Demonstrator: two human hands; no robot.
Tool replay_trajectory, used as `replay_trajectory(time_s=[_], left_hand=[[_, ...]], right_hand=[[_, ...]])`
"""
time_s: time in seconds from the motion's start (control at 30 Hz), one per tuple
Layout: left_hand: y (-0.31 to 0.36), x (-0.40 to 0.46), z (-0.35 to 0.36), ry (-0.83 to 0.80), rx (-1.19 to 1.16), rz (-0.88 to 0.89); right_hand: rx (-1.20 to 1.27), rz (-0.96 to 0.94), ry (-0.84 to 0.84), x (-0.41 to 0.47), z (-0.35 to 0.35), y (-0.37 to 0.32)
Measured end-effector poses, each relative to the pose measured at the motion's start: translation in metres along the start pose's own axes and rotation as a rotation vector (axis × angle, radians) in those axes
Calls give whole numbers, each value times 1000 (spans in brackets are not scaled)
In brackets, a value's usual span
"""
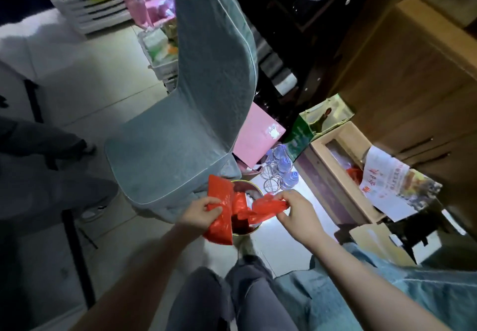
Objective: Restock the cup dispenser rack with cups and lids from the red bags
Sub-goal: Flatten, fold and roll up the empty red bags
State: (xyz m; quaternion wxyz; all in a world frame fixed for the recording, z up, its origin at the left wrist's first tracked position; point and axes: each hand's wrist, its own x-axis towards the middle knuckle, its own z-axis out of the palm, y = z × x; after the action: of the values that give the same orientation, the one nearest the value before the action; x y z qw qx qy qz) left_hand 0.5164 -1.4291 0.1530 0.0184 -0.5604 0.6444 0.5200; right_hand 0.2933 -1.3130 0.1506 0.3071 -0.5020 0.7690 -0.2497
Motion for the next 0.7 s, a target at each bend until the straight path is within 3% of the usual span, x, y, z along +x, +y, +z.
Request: replay_trajectory(time_s=[0.37,0.53,0.7], left_hand=[[-10,97,23,-232,384,-9],[-22,131,45,-353,394,-54],[-40,169,76,-382,488,-7]], right_hand=[[9,155,-138,54,41,40],[-108,107,-339,77,61,63],[-159,41,-356,105,97,86]])
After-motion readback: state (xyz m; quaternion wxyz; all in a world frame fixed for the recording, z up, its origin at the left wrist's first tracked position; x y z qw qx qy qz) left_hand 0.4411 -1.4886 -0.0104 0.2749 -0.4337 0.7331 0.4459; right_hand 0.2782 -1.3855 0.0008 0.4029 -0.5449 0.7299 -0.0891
